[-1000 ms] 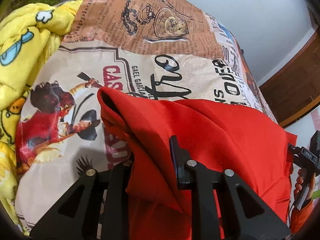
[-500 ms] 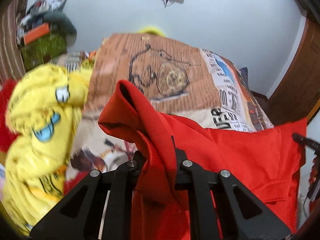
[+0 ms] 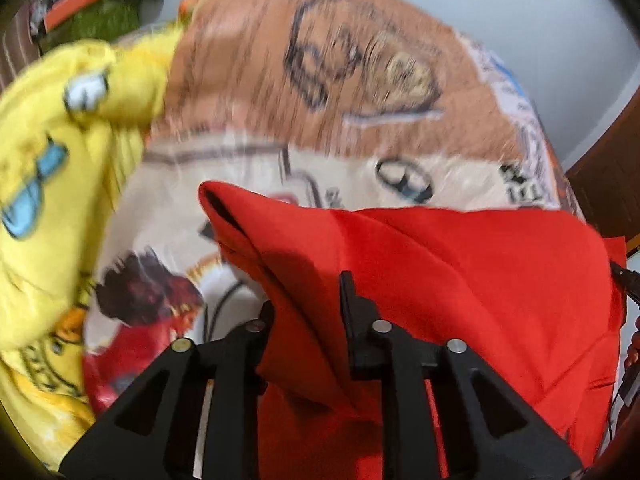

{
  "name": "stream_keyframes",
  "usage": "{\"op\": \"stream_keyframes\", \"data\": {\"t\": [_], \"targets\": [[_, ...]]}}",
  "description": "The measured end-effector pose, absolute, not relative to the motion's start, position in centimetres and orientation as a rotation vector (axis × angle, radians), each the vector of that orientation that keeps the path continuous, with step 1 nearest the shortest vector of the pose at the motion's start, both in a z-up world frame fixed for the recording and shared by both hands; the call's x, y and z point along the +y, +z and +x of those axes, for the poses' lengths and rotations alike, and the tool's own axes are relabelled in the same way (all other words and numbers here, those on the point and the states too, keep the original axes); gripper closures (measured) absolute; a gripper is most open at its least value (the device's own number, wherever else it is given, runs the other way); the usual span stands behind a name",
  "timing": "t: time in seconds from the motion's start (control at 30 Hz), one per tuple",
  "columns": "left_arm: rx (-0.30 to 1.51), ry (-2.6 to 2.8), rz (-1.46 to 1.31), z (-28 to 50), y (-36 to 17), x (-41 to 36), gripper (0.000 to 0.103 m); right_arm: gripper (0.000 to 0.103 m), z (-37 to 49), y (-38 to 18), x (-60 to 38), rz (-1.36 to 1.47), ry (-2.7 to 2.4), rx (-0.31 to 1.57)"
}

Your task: Fold large clothes

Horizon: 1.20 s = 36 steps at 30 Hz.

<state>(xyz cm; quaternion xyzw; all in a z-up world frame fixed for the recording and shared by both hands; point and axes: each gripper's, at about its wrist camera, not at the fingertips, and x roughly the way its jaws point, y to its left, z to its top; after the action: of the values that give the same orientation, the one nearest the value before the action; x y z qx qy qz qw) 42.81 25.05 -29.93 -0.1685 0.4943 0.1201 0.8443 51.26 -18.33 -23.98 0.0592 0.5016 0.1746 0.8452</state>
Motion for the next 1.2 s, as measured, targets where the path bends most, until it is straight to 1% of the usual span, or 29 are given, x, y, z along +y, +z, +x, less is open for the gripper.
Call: {"op": "stream_keyframes", "data": {"t": [0.03, 0.1, 0.2, 0.27, 0.37, 0.57, 0.63, 0.73, 0.8, 0.87, 0.93, 0.97, 1.0, 1.1, 1.2], "targets": [[1.053, 0.251, -0.367, 42.7, -30.4, 25.0, 0.082, 0.083, 51.3, -24.2, -18.6, 0.129, 0.360, 1.065], [1.070, 0.234, -0.412, 42.4, -31.3, 25.3, 0.080, 0.075, 51.3, -24.2, -18.8, 0.128, 0.337, 1.081], [1.070, 0.246, -0.409, 41.9, -31.3, 25.2, 0.074, 0.069, 51.0, -23.7, -19.1, 0.092, 0.308, 1.083], [1.074, 0.261, -0.383, 41.5, -30.9, 24.9, 0.071, 0.068, 50.4, -23.1, -19.2, 0.036, 0.298, 1.079], [1.078, 0.273, -0.336, 41.2, -29.7, 24.6, 0.071, 0.067, 49.2, -21.8, -19.4, -0.021, 0.280, 1.080], [1.025, 0.262, -0.241, 37.7, -25.1, 23.1, 0.069, 0.067, 44.6, -17.2, -20.2, -0.078, 0.311, 1.007], [0.998, 0.246, -0.230, 36.1, -23.3, 22.4, 0.063, 0.067, 43.2, -15.6, -20.4, -0.087, 0.328, 0.979], [0.952, 0.227, -0.199, 33.3, -20.5, 21.2, 0.061, 0.066, 40.2, -12.9, -20.8, -0.085, 0.368, 0.935], [0.929, 0.215, -0.183, 31.7, -19.0, 20.4, 0.058, 0.059, 38.0, -11.3, -21.1, -0.083, 0.389, 0.903], [0.904, 0.204, -0.170, 29.8, -17.5, 19.8, 0.054, 0.056, 36.4, -10.2, -21.4, -0.090, 0.414, 0.881], [0.886, 0.200, -0.155, 27.8, -16.2, 19.2, 0.047, 0.051, 34.1, -9.0, -21.9, -0.090, 0.428, 0.852], [0.878, 0.194, -0.147, 26.5, -15.5, 18.9, 0.046, 0.046, 33.2, -8.6, -22.1, -0.089, 0.434, 0.842], [0.874, 0.188, -0.144, 25.6, -15.1, 18.7, 0.044, 0.044, 32.3, -8.3, -22.3, -0.086, 0.437, 0.834], [0.876, 0.170, -0.153, 22.8, -14.5, 18.4, 0.034, 0.040, 30.1, -8.1, -23.0, -0.090, 0.451, 0.833], [0.891, 0.158, -0.172, 20.3, -15.1, 18.4, 0.033, 0.040, 28.7, -8.8, -23.4, -0.111, 0.461, 0.849]]}}
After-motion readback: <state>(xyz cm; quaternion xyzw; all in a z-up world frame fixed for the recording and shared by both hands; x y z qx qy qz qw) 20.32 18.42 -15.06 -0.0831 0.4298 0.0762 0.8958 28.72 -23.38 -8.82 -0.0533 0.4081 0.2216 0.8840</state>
